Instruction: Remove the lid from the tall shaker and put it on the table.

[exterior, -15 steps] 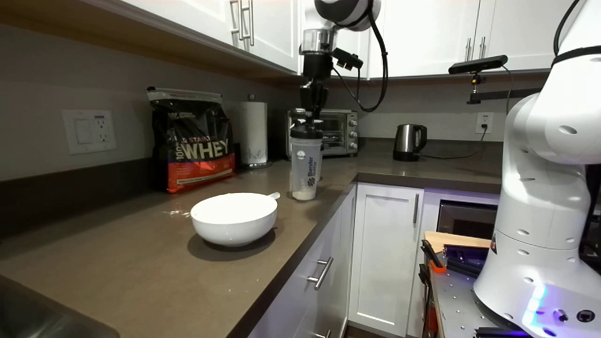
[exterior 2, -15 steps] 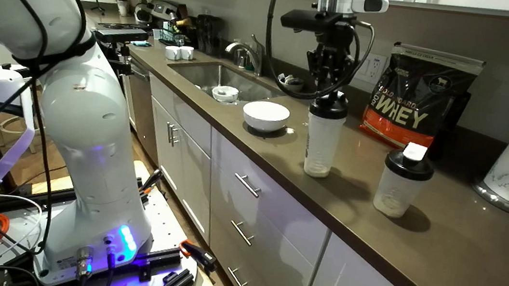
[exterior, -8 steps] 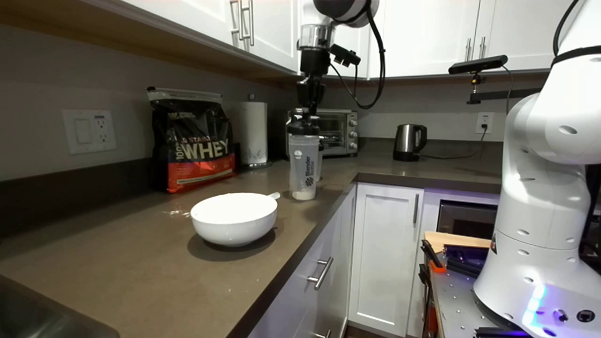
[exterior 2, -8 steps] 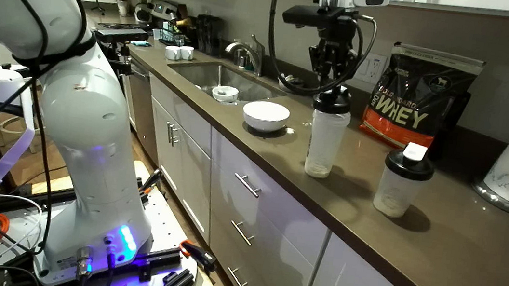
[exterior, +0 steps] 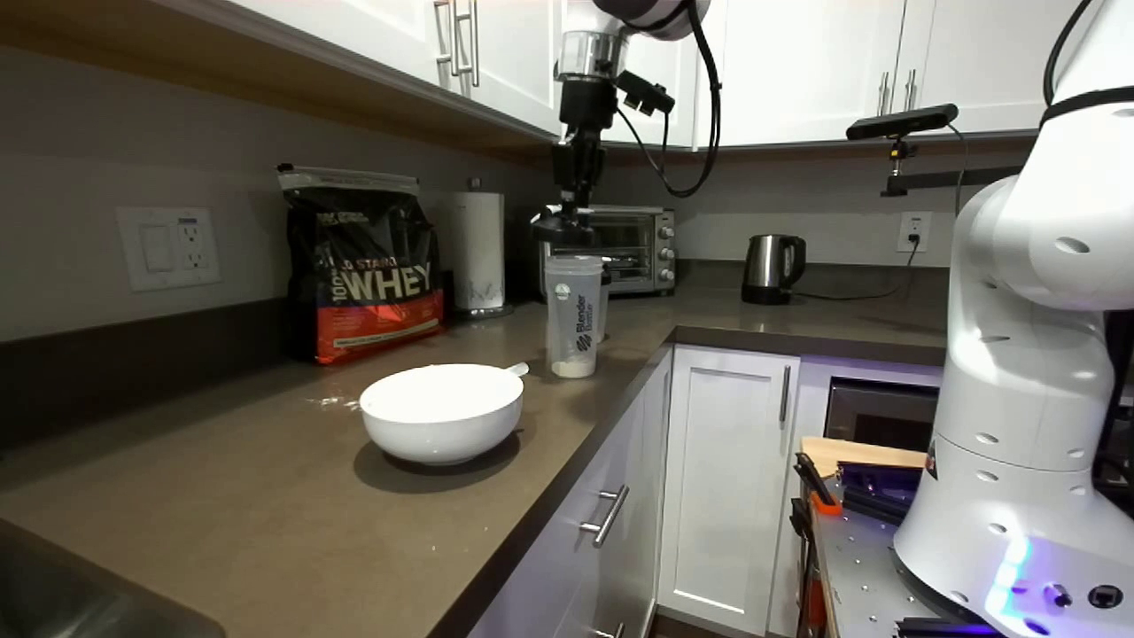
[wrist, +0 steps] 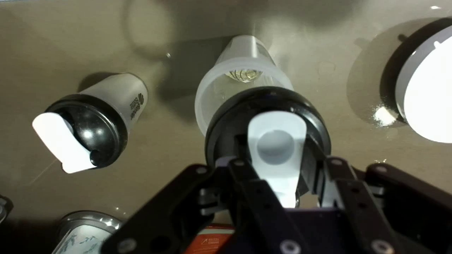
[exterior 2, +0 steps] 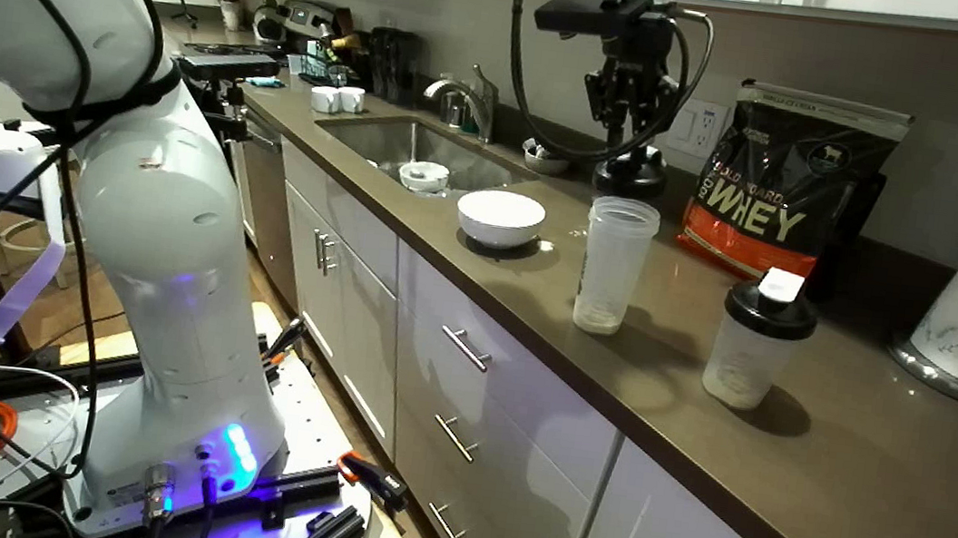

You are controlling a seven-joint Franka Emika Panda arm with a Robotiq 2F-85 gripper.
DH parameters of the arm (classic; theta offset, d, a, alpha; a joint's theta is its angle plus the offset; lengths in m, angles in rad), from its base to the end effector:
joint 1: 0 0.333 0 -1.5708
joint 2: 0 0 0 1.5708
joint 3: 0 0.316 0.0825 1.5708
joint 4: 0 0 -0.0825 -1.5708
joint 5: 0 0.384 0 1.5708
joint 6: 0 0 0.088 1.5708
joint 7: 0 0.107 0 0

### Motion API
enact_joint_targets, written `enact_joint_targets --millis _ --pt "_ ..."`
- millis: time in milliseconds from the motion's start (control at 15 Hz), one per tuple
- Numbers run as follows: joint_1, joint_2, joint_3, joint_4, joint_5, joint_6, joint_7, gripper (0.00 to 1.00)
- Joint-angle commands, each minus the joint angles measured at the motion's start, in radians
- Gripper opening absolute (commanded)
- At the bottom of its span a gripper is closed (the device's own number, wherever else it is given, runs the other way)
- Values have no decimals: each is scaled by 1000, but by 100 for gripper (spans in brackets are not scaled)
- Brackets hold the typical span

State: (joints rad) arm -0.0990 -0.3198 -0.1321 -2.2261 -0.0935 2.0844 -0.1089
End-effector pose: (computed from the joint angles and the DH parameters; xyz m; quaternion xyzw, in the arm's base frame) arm 0.4602 -0.1178 0.5193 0.9951 -0.0400 0.0831 0.0362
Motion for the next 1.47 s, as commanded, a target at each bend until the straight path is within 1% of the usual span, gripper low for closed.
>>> enact_joint_targets --millis 0,600,1000,1400 --pt "10 13 17 20 20 0 18 13" --pt "67 51 65 27 55 26 30 13" --pt "87 108 85 45 86 80 34 13" --pt "96 173 112 59 61 122 43 13"
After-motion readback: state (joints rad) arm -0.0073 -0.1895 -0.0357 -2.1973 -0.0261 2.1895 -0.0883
